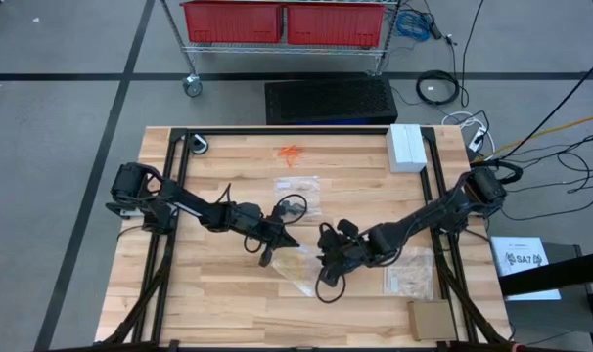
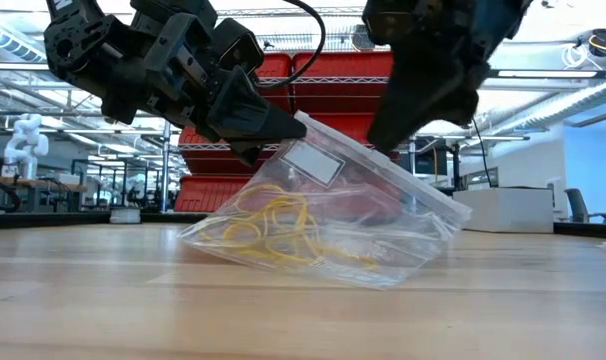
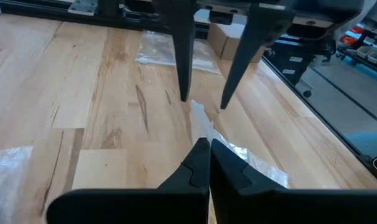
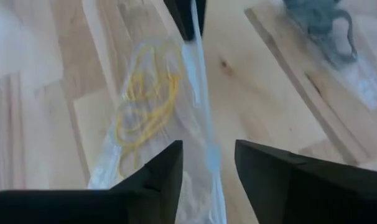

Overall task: Sort rubber bands
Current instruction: Close the zip bag

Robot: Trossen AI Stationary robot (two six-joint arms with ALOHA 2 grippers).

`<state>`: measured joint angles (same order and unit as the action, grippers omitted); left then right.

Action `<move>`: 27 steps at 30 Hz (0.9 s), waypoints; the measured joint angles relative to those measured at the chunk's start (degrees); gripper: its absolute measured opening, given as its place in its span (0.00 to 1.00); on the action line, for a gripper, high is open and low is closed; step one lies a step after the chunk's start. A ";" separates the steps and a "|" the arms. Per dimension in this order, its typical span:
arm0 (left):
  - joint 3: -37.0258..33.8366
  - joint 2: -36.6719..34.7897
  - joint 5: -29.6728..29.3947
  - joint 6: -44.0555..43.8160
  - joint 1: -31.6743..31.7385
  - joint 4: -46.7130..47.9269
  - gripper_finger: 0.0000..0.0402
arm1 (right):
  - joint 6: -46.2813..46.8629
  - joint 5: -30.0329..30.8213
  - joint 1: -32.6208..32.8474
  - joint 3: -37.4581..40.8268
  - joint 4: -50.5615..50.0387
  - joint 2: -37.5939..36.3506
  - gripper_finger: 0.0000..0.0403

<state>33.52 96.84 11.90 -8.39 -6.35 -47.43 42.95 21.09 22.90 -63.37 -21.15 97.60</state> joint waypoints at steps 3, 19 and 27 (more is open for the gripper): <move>0.00 0.00 0.00 0.07 0.00 0.01 0.00 | -1.96 -0.13 -0.51 0.00 0.15 0.00 0.33; 0.00 -0.02 0.01 0.11 0.00 0.16 0.00 | -3.75 -2.62 -0.75 -0.04 -0.10 2.33 0.04; -0.02 -0.02 0.01 0.11 -0.02 0.16 0.00 | -1.83 -5.00 0.40 -0.04 -2.25 2.58 0.03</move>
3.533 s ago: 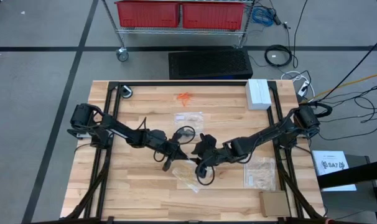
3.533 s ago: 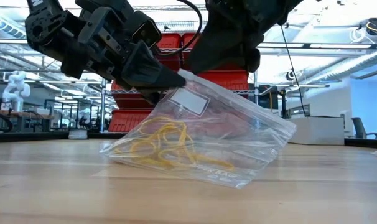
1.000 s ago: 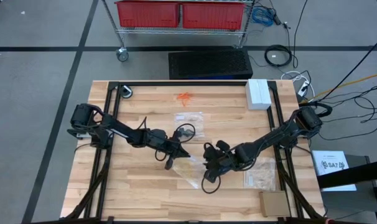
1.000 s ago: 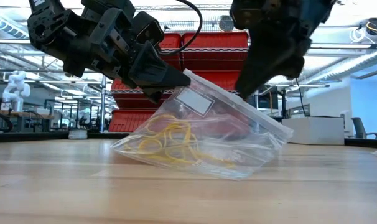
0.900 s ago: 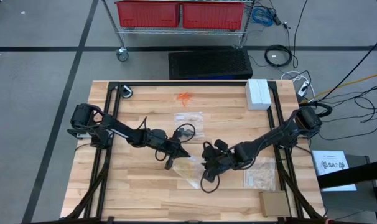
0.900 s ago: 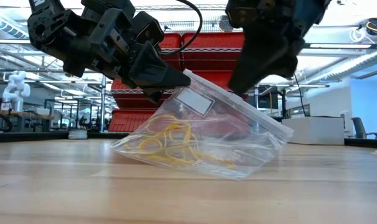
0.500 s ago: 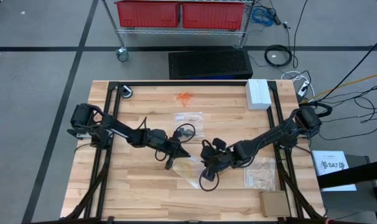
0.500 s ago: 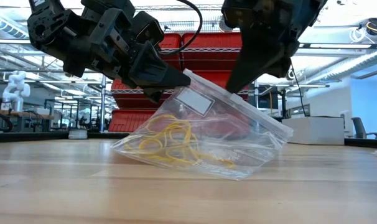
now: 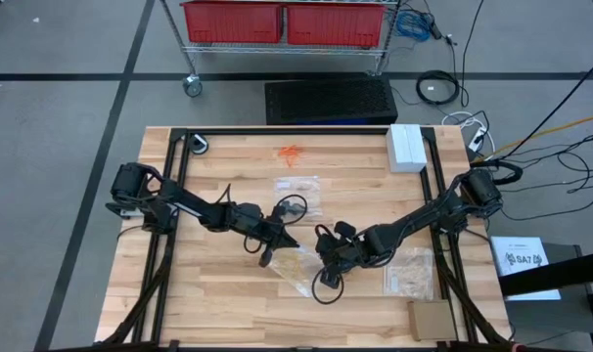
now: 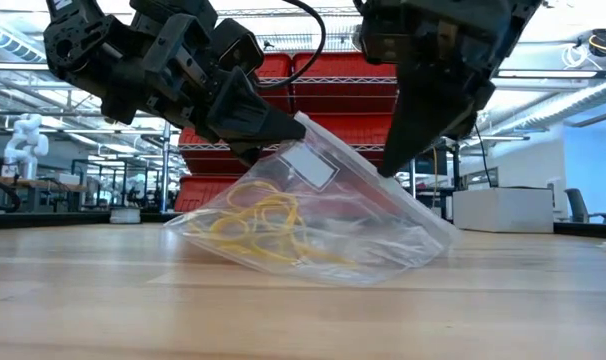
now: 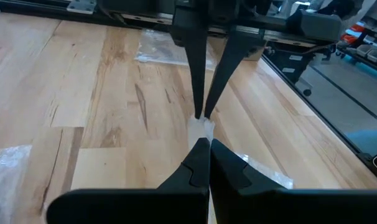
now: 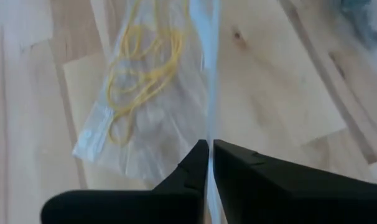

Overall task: Sort rubber bands
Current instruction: Close the zip bag

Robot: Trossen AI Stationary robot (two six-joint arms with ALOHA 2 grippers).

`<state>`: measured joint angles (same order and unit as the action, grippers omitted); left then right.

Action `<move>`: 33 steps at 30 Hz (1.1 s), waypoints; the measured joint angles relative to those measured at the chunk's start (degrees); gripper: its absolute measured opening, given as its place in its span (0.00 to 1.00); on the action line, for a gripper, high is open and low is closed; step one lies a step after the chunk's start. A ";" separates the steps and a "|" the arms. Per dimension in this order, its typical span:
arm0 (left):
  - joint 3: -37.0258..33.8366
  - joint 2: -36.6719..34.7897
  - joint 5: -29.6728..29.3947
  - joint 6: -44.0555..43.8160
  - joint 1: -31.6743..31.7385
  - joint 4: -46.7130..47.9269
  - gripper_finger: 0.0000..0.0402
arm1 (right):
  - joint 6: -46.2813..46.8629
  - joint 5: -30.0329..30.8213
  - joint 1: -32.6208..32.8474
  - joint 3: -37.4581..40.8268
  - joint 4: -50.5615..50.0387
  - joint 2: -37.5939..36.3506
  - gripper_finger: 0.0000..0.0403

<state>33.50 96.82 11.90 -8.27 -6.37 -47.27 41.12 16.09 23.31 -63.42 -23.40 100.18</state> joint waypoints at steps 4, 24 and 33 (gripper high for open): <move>0.00 0.00 0.00 0.00 0.00 -0.08 0.00 | 1.92 -1.16 0.88 0.00 -2.30 0.02 0.03; 0.00 0.00 0.00 -0.02 0.02 -0.17 0.00 | 9.29 2.08 3.44 0.04 -7.56 -0.55 0.18; 0.00 0.00 0.00 -0.04 0.02 -0.02 0.00 | 8.36 3.35 3.30 0.04 -7.14 -0.66 0.38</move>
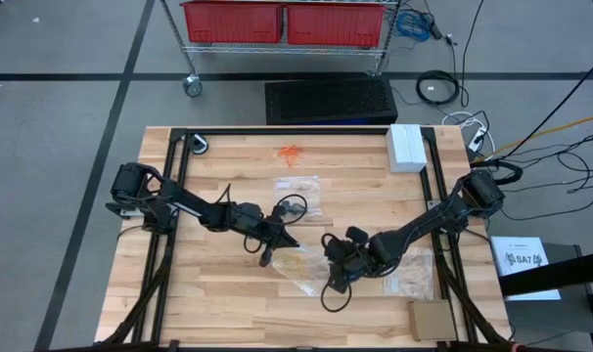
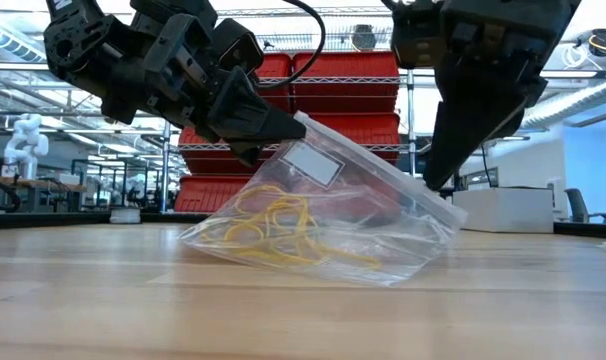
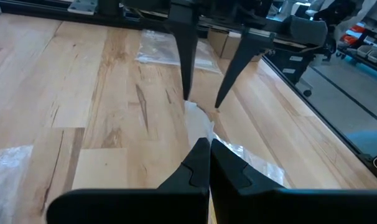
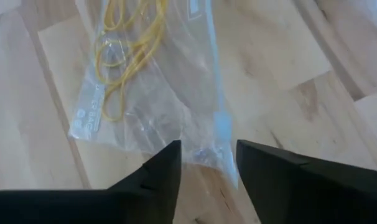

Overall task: Sort rubber bands
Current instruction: Close the zip bag

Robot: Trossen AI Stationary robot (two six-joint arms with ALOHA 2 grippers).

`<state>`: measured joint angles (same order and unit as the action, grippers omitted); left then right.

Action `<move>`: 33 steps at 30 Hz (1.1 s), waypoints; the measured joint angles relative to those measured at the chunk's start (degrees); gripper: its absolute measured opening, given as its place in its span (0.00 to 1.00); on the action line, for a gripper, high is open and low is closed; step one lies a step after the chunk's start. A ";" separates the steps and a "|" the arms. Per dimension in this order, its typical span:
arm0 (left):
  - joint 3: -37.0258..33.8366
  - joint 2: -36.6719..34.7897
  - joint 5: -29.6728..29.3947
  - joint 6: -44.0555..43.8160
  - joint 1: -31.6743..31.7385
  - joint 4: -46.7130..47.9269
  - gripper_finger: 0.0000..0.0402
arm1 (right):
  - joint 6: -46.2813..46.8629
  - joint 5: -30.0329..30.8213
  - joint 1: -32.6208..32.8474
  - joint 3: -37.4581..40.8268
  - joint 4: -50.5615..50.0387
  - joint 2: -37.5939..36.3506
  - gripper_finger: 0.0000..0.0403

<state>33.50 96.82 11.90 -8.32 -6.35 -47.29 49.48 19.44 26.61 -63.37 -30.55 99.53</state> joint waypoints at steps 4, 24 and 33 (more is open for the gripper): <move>0.00 0.00 0.00 0.00 0.00 -0.02 0.00 | -2.39 2.40 -0.62 0.00 0.13 0.00 0.39; 0.00 0.00 -0.02 0.00 -0.02 -0.09 0.00 | -7.92 0.21 -1.05 -0.04 0.27 2.51 0.03; 0.00 0.00 -0.04 0.06 -0.02 0.28 0.00 | -6.53 -1.66 -0.25 -0.09 -1.31 2.36 0.04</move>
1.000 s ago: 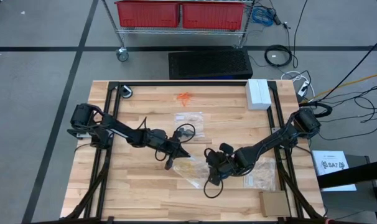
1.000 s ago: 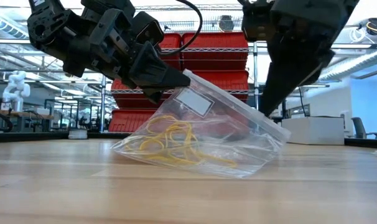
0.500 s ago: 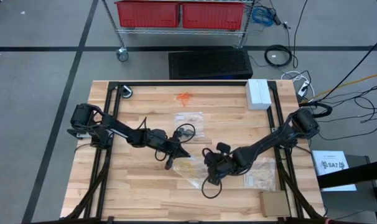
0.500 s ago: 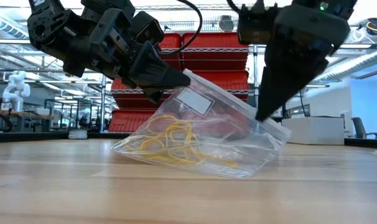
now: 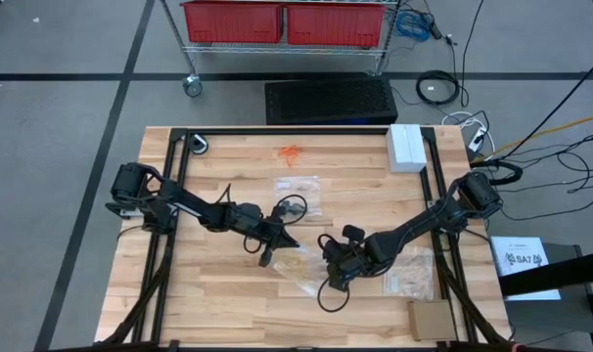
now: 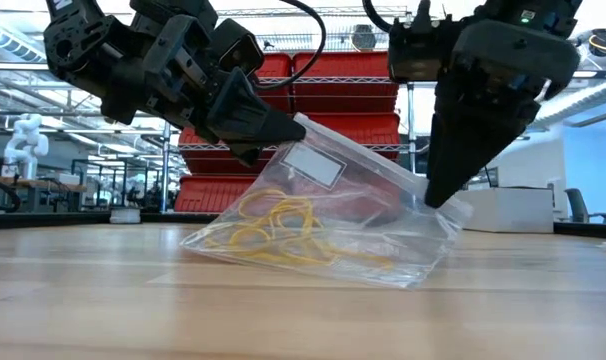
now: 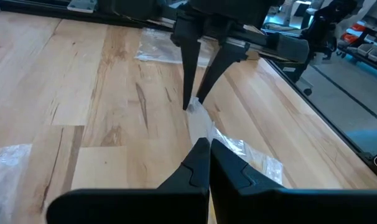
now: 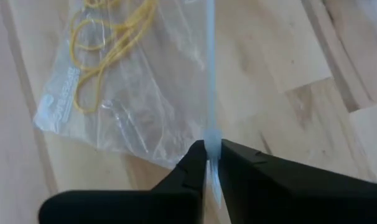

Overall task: Sort rubber bands
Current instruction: Close the zip bag, then move the zip bag to the left of the other zip bag

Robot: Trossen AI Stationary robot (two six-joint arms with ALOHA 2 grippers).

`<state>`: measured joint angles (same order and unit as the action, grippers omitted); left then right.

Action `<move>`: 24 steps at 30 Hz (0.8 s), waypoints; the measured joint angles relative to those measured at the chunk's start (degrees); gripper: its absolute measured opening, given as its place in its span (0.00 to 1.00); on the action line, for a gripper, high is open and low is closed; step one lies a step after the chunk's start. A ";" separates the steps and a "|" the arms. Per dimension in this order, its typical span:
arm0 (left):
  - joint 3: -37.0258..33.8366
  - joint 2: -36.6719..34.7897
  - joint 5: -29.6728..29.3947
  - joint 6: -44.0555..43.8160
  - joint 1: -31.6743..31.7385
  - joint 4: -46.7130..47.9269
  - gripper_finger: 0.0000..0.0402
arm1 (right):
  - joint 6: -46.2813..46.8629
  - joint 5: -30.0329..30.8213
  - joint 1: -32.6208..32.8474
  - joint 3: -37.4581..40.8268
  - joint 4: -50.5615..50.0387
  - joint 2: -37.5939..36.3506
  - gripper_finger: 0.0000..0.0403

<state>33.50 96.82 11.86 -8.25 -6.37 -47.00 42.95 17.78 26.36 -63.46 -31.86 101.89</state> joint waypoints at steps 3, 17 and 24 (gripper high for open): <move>0.00 0.00 0.00 0.01 0.00 0.00 0.00 | 1.22 -0.09 0.56 0.00 -0.99 0.00 0.04; 0.00 0.02 0.00 0.02 0.02 0.00 0.00 | 7.07 -1.92 2.06 0.00 -5.03 0.00 0.04; -0.02 0.00 0.00 0.00 0.02 -0.07 0.00 | 9.04 -4.13 2.29 0.28 -6.51 0.09 0.16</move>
<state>33.47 96.82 11.86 -8.25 -6.35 -47.08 51.99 13.65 28.64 -63.18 -38.36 101.97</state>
